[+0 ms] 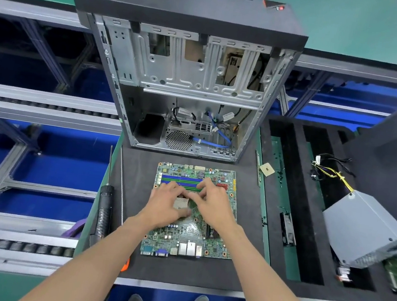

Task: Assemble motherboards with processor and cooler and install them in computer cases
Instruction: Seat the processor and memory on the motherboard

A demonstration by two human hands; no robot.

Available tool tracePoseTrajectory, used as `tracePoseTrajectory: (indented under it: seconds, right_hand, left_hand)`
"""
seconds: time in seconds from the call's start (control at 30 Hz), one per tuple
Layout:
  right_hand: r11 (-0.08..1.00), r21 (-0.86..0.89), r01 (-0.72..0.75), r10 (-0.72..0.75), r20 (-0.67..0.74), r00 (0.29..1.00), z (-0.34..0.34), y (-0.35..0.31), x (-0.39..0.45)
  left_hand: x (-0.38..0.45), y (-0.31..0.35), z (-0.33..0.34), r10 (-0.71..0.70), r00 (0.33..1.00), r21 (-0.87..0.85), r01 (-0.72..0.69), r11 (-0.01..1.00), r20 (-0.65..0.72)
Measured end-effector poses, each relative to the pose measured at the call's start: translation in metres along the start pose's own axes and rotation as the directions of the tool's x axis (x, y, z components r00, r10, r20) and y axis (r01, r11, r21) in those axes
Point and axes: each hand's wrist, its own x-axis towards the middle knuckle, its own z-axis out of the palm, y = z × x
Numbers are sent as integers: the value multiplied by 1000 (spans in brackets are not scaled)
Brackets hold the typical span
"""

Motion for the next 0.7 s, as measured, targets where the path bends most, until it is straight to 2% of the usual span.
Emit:
tracePoseTrajectory:
  seconds: [0.1,0.2,0.33,0.43,0.57,0.7]
  right_hand:
    - [999,42,33,-34,24,999,-5,4,-4]
    - [998,14,55,-54,-72,996,-22,19,-6]
    - [987,-16,-159,146,-320,936,-62,51,4]
    - [953,-90,-289,231,-403,886,-90,74,19]
    - [882,-211,-421,325,-374,869,-111,95,39]
    - [846,-305,-438,355,-292,888,-118,108,52]
  left_hand:
    - [2,3,10,-28,991,-5,28,1000,-127]
    - [5,3,15,-51,985,-24,48,999,-166]
    - [7,2,13,-75,986,-88,63,994,-147]
    - [8,2,11,-88,987,-122,72,990,-135]
    - [10,2,9,-103,987,-132,87,987,-119]
    - [10,0,9,-114,988,-153,98,983,-100]
